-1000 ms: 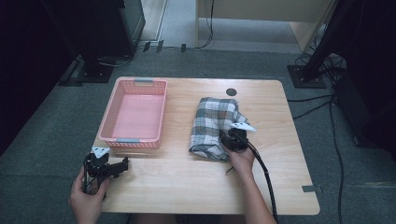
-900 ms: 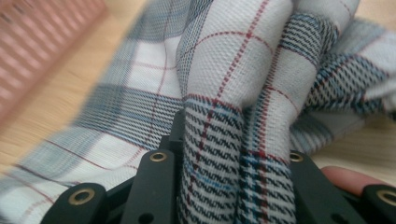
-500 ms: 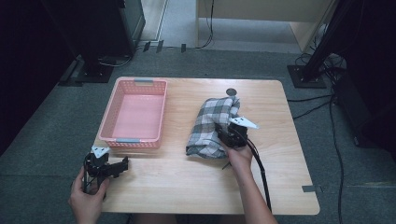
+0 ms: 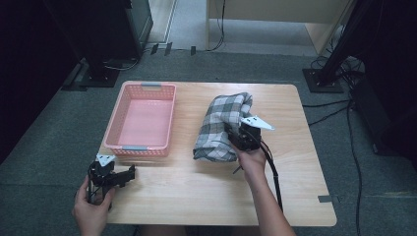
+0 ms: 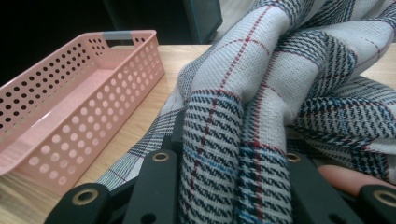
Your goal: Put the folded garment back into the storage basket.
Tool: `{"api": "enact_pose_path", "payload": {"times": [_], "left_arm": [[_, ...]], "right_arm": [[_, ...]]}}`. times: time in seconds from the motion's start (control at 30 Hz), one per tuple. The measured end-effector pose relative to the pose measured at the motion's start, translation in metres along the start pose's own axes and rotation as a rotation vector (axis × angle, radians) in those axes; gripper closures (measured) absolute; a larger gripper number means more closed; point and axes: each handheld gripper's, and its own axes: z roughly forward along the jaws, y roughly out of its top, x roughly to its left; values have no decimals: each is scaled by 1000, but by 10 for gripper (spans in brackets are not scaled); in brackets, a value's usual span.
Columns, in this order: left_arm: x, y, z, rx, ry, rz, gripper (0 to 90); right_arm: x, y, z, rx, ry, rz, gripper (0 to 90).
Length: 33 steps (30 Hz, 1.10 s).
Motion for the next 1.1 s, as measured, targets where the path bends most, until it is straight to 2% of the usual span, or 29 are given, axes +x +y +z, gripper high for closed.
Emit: {"api": "enact_pose_path", "payload": {"times": [0.1,0.63,1.1], "left_arm": [[0,0,0,0,0,0,0],[0,0,0,0,0,-1,0],[0,0,0,0,-1,0,0]], "right_arm": [[1,6,-2,1,0,12,726],[14,28,-10,-21,5,-27,726],[27,44,-10,-41,28,-44,726]]}}
